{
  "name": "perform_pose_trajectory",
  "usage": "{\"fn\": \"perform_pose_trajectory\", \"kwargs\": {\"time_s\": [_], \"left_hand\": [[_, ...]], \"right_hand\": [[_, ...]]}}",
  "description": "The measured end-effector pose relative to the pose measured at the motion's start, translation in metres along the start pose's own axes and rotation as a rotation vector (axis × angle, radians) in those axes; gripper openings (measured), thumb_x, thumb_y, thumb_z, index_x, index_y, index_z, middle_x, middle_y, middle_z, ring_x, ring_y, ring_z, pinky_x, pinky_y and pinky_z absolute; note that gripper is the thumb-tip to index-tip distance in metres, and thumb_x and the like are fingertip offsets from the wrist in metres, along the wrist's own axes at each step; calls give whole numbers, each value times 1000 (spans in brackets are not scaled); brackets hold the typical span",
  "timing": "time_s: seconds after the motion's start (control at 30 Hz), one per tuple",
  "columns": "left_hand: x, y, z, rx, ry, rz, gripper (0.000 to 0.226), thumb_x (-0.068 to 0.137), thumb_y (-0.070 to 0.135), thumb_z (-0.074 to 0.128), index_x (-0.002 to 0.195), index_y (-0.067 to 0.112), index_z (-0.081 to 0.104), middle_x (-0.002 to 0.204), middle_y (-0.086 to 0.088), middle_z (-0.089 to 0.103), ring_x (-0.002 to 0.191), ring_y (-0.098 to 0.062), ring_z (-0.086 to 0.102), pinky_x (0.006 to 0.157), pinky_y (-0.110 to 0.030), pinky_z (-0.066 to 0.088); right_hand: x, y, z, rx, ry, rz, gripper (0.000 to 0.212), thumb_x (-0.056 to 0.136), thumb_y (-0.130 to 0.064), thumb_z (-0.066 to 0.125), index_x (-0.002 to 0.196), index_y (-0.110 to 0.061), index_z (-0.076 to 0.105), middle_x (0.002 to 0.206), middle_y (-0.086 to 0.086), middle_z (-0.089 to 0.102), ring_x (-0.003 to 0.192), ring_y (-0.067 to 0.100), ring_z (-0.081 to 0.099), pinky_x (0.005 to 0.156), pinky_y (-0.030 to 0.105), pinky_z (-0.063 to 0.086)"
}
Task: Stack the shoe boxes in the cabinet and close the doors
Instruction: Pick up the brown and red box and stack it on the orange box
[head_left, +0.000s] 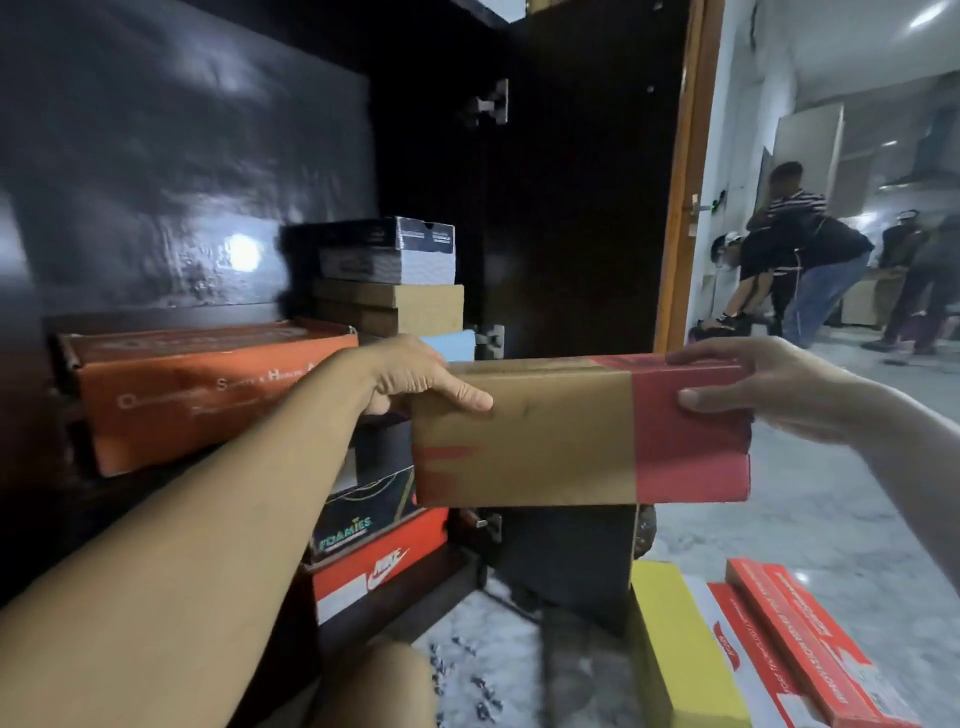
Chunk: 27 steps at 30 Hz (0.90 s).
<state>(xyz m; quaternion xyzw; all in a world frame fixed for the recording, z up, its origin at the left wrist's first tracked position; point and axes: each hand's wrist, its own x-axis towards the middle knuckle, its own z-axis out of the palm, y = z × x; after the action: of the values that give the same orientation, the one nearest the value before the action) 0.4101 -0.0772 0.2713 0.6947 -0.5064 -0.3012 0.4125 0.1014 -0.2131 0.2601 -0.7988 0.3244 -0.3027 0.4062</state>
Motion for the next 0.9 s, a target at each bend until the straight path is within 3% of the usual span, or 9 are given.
{"fn": "perform_pose_trajectory", "kwargs": {"time_s": [0.13,0.2,0.3,0.43,0.5,0.6,0.67,0.77,0.9], "left_hand": [[-18,-2,-30,2,114,-39,30,68,8,84,81,14,57,85,2,59,79,-9,54,65,-17,41],[-25,-1,-46,7,195,-44,32,69,8,84,91,12,60,88,3,55,79,-7,49,64,-19,35],[-31,3,-69,25,311,-33,73,55,12,90,121,3,59,110,-2,56,110,-18,48,98,-25,36],[-37,12,-95,60,452,-44,45,54,10,90,88,11,61,95,1,56,113,-22,50,107,-31,38],[-40,17,-103,78,532,-36,55,46,13,93,90,12,61,102,-2,60,117,-25,51,109,-38,39],[-38,25,-112,111,621,-57,59,49,11,93,100,10,62,109,-5,58,106,-21,53,101,-34,42],[-37,29,-120,158,685,-62,58,52,12,93,102,5,64,108,-7,60,100,-21,55,89,-29,43],[-36,32,-133,253,761,-101,73,51,17,95,117,4,64,113,-10,64,103,-24,55,87,-27,42],[-39,36,-148,266,784,-178,70,56,16,93,119,3,64,113,-11,65,102,-23,54,87,-26,40]], "right_hand": [[35,-19,25,47,-79,-37,70,56,-26,86,122,-22,62,117,11,65,98,30,69,82,46,58],[52,-29,37,41,-126,-36,68,63,-19,80,127,-23,58,118,12,62,101,32,67,86,51,56],[73,-45,58,24,-135,-70,67,68,-16,79,131,-21,55,114,11,62,98,30,67,81,47,58],[99,-64,79,116,-45,-155,70,76,-8,78,139,-8,46,104,4,62,88,18,66,68,26,55],[114,-71,88,147,-14,-194,69,77,-7,77,138,-3,46,100,2,62,86,16,65,74,29,56],[135,-80,102,103,-8,-242,52,78,-8,77,126,-2,56,97,7,66,90,26,69,86,50,56],[148,-85,112,93,-14,-251,53,79,-10,78,127,-4,56,102,11,67,92,33,70,80,58,57],[168,-93,130,85,-14,-277,53,79,-15,78,128,-11,57,106,10,66,89,33,70,70,57,58],[189,-105,142,16,7,-341,58,76,-21,82,129,-12,59,111,14,65,84,33,71,64,47,61]]}}
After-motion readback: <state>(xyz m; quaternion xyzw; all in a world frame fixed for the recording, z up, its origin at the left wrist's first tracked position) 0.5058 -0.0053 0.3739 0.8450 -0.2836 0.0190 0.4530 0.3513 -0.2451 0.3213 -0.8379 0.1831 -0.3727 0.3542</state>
